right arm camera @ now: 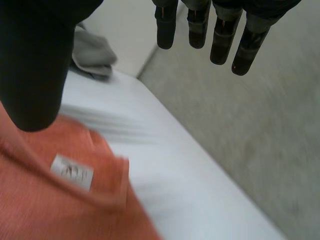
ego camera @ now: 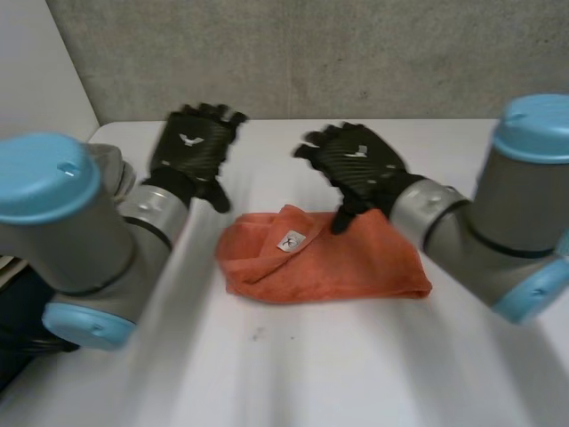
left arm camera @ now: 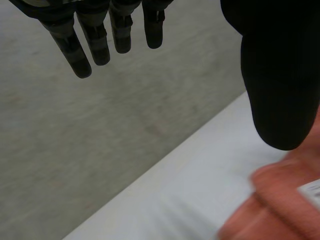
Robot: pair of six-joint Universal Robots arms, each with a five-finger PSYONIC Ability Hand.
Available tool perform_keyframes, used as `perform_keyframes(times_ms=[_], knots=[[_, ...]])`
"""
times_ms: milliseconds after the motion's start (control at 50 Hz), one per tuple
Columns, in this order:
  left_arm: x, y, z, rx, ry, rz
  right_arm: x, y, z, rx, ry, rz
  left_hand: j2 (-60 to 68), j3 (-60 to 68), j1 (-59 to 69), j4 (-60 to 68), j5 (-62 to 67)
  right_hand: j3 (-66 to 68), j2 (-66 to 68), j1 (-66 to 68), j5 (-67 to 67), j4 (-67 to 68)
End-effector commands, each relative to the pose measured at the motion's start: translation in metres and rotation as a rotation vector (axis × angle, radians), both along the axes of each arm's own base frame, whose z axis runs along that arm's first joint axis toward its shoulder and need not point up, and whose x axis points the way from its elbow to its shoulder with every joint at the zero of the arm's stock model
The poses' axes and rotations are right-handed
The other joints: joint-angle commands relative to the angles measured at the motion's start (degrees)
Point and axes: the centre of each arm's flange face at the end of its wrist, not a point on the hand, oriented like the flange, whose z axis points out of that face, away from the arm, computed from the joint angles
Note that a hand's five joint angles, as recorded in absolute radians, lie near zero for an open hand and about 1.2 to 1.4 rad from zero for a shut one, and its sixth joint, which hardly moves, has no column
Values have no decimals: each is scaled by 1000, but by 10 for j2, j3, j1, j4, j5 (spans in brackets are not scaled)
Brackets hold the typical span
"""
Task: Fold the laundry.
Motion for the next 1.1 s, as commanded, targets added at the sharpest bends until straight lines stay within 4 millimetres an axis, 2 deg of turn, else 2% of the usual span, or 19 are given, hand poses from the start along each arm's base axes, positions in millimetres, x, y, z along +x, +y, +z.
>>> perform_keyframes(times_ms=[20,80,180,300,380,420,500,700,800,880,1000,1080,1100], knots=[[-59,32,-54,85,-72,-166,-66,-21,-39,190,86,-186,-11,-16,-6,-12,-24,-21,-27,-14,-39,-34],[-67,29,-72,106,-93,-174,-78,-20,-53,228,115,-211,-11,-16,-6,-12,-24,-21,-27,-14,-39,-34],[-76,18,-100,141,-127,-168,-83,-13,-68,259,132,-210,-3,-8,2,-3,-15,-21,-27,-14,-39,-34],[-77,7,-113,153,-176,-135,-80,-8,-84,241,132,-200,-1,-6,4,-2,-14,51,44,57,32,37],[-55,-19,-119,142,-248,-3,-80,-10,-93,235,132,-205,1,-4,5,0,-12,106,99,112,88,93],[-37,-38,-116,125,-273,122,-80,-10,-95,236,132,-205,1,-4,5,0,-12,163,157,170,145,150],[-16,-53,-115,127,-292,258,-80,-10,-99,228,150,-202,1,-4,5,0,-12,212,206,219,194,199],[-15,-36,-113,148,-298,237,-86,-6,-109,154,258,-211,-3,-8,2,-3,-15,252,246,259,234,239],[-29,-12,-103,143,-276,148,-89,-7,-112,147,279,-248,-8,-13,-3,-8,-20,252,246,259,234,239],[-32,-7,-94,131,-254,133,-91,-10,-112,136,279,-265,-8,-13,-3,-8,-20,264,258,271,246,251],[-30,-8,-92,129,-250,139,-92,-13,-111,120,272,-276,-8,-13,-3,-8,-20,323,317,330,305,310],[-29,-7,-89,128,-249,141,-92,-14,-111,117,270,-275,-8,-13,-3,-8,-20,422,416,429,404,409],[-28,-7,-88,127,-247,141,-92,-15,-111,115,270,-275,-8,-13,-3,-8,-20,489,482,495,471,476]])
